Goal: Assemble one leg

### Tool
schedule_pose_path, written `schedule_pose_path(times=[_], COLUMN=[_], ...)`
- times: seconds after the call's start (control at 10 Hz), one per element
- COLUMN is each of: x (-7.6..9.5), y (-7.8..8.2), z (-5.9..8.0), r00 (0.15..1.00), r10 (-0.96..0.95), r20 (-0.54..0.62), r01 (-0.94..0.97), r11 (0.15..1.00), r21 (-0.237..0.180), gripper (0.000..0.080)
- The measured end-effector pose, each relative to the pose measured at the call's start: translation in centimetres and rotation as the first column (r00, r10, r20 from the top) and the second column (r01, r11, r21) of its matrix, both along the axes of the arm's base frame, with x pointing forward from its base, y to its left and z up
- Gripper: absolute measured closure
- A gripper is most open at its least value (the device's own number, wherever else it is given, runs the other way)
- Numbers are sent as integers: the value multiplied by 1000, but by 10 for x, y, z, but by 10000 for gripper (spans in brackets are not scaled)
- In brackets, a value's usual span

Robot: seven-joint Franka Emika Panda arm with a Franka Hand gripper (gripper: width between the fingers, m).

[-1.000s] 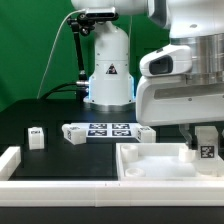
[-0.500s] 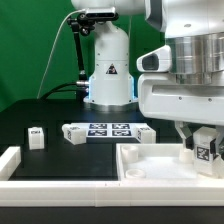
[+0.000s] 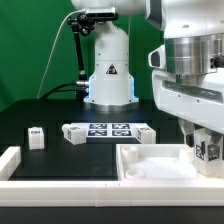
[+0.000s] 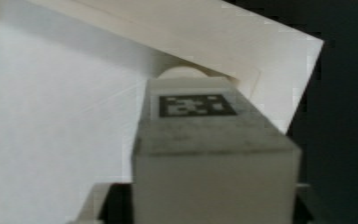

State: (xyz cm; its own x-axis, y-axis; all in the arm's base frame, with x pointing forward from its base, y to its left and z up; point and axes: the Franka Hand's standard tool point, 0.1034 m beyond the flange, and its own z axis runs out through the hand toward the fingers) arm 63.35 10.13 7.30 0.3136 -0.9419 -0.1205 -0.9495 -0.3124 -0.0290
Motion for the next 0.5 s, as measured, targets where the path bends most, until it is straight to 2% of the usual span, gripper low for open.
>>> schedule_pose_path(times=[0.1, 0.2, 0.3, 0.4, 0.5], x=[0, 0, 0, -1, -1], y=[0, 0, 1, 1, 2], z=[0, 0, 0, 0, 0], r00=[1000, 998, 995, 987, 965], r10=[27, 66, 96, 161, 262], r20=[4, 9, 9, 12, 24], r01=[-27, -66, -96, -161, -262], r11=[1000, 998, 995, 987, 965], r21=[0, 0, 1, 1, -1], gripper=[509, 441, 441, 247, 177])
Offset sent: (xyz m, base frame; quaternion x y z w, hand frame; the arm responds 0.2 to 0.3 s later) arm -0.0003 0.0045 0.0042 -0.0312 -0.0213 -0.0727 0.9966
